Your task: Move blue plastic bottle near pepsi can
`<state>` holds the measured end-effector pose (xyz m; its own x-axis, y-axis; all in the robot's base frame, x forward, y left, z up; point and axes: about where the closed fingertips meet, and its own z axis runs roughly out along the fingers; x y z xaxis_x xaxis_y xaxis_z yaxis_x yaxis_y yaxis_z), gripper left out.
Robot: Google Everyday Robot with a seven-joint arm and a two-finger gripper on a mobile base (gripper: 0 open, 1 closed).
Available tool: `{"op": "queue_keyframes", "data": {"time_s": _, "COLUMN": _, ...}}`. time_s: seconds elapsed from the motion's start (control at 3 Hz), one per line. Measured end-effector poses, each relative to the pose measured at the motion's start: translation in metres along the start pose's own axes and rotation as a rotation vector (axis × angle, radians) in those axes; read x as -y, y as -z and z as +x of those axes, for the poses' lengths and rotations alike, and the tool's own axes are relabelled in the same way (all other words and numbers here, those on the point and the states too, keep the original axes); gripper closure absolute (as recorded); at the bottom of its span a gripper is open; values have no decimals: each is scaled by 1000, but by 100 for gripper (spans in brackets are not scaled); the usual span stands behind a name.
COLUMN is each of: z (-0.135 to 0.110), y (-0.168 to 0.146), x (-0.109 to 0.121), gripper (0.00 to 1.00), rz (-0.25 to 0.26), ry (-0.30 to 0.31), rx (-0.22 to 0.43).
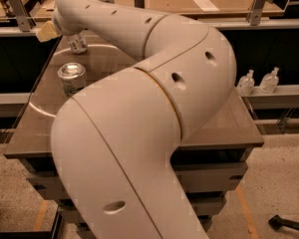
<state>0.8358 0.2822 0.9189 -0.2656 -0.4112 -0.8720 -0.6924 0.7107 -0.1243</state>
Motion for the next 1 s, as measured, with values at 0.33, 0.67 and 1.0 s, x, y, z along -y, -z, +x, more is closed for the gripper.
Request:
{"op": "queue_keyframes", "data": {"time_s": 0.33, "z": -8, "y": -10, "x": 8, "gripper": 42, "rz": -11, "ry": -31, "rx": 46}}
{"op": "queue_keyframes", "data": {"time_s": 0.67, "z": -10, "y": -10, "x": 20, "gripper": 65, "rz": -40, "ry": -40, "rx": 126}}
{"op": "queue_keyframes", "data": {"time_s": 1.0, "z": -16, "y": -1, "x": 23, "gripper": 88, "rz": -69, "ry": -1, "rx": 204}}
